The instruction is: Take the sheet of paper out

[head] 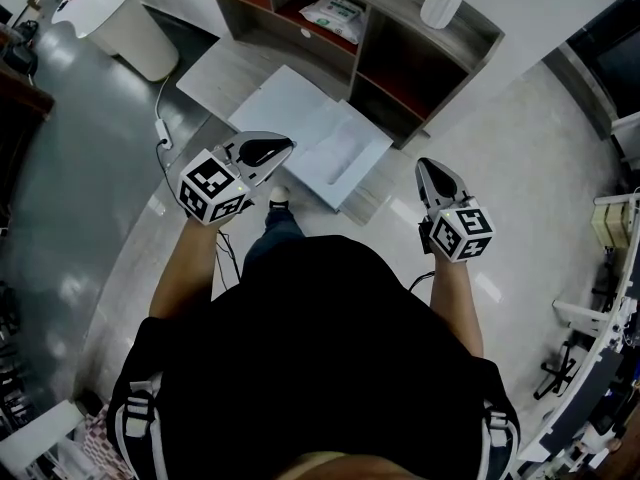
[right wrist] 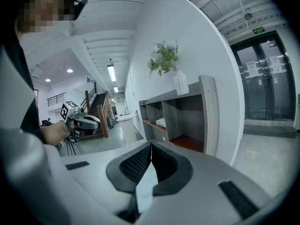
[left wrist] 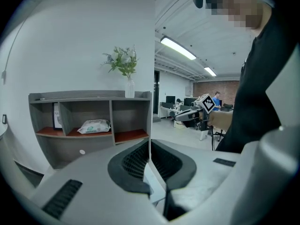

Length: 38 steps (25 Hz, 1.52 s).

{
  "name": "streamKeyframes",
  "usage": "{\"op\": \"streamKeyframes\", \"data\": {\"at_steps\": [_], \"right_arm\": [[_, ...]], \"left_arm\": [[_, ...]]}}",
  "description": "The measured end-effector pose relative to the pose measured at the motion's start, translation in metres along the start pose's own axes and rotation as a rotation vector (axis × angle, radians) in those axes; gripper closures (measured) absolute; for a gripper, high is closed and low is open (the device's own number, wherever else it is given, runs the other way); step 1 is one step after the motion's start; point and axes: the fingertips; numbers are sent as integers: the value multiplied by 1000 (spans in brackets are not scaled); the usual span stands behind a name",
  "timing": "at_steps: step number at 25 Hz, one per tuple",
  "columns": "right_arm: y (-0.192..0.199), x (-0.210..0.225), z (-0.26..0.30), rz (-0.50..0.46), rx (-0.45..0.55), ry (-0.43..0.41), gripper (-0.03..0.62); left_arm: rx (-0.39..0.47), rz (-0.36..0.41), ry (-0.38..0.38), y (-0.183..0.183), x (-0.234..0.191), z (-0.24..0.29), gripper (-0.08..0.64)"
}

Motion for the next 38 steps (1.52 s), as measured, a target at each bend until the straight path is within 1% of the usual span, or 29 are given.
{"op": "streamKeyframes", "data": {"at_steps": [5,9,12,15,20,25,31,38], "right_arm": [[1,-1,10,4,-5,16,578],[2,-1,14,8,-23,33,578],[2,2,15,9,-28,53,578],[3,5,16,16,-30,75,578],[8,10,21,34,-40,112,578],[23,19,24,75,-63,149,578],[48,32,24,119,-104,204,578],[77,48,28,180,-151,262,578]], "left_arm": [[-8,-2,14,7,-15,4,528],[-6,0,32,6,-25,9,528],[-5,-3,52,7,-31,15,528],[7,-24,76,8,-39,21,528],[-15,-25,118,15,-50,33,528],[-24,-26,153,20,-58,48,528],[-67,16,163,36,-70,72,528],[-109,32,199,52,-83,95,528]]}}
Point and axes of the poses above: the fingertips, and each gripper's own axes: z forward along the fingers, x to its right, y out of its underside, and after that the axes turned 13 degrees about -y, right-handed
